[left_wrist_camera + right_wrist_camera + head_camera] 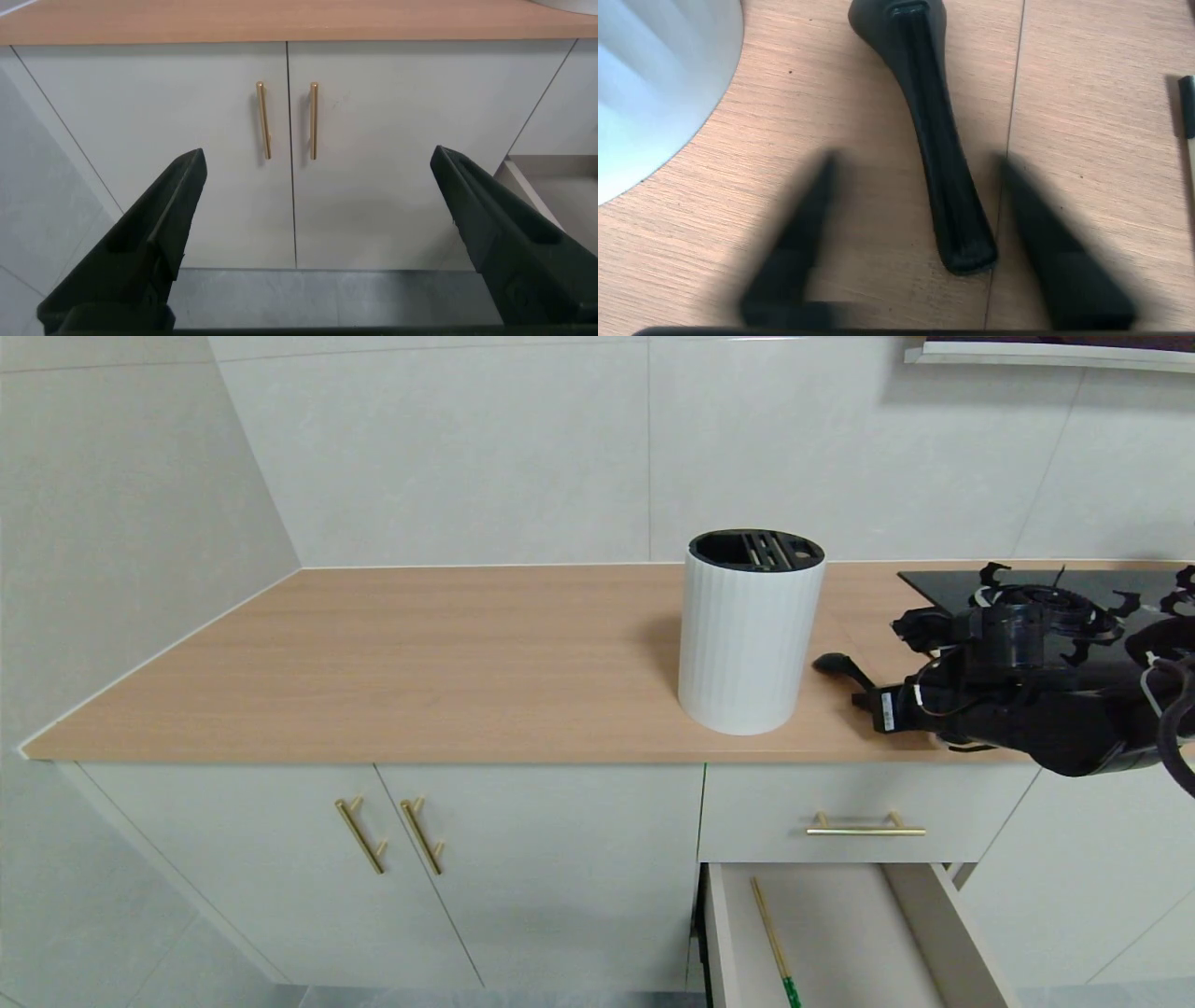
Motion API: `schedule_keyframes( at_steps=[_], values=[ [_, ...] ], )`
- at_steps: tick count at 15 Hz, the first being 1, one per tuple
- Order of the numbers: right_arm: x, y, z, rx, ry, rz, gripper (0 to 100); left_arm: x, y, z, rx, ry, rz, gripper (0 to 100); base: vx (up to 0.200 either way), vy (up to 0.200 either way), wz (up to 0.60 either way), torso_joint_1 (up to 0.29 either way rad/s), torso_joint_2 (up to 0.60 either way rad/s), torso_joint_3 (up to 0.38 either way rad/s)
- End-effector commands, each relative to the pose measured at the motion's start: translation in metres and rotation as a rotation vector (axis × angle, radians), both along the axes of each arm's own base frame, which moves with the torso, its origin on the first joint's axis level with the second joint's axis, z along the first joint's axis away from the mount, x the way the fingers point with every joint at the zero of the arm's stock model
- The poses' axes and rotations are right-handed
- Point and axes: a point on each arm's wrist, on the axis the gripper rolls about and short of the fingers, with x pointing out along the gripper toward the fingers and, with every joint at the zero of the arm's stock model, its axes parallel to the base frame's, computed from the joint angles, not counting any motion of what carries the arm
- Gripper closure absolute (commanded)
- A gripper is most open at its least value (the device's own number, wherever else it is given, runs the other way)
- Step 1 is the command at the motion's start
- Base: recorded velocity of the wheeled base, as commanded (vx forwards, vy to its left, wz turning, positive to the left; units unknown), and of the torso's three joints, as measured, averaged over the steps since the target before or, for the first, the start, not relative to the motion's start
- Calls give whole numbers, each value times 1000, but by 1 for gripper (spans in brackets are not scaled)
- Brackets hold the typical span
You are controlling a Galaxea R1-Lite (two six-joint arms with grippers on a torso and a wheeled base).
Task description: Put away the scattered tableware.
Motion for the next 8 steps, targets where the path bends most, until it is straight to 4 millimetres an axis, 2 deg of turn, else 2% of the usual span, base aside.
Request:
schedule_keyframes(
  at_steps=[1, 6, 8],
  values=[
    [0, 0, 0, -1, 1, 0, 100, 0, 0, 0, 0, 0, 0, 0, 0, 0, 0, 0, 0, 0],
    [-4, 0, 8, 21, -6, -7, 100, 0, 0, 0, 0, 0, 0, 0, 0, 0, 0, 0, 0, 0],
    [-16, -1, 27, 34, 14, -13, 100, 0, 0, 0, 0, 0, 0, 0, 0, 0, 0, 0, 0, 0]
  ],
)
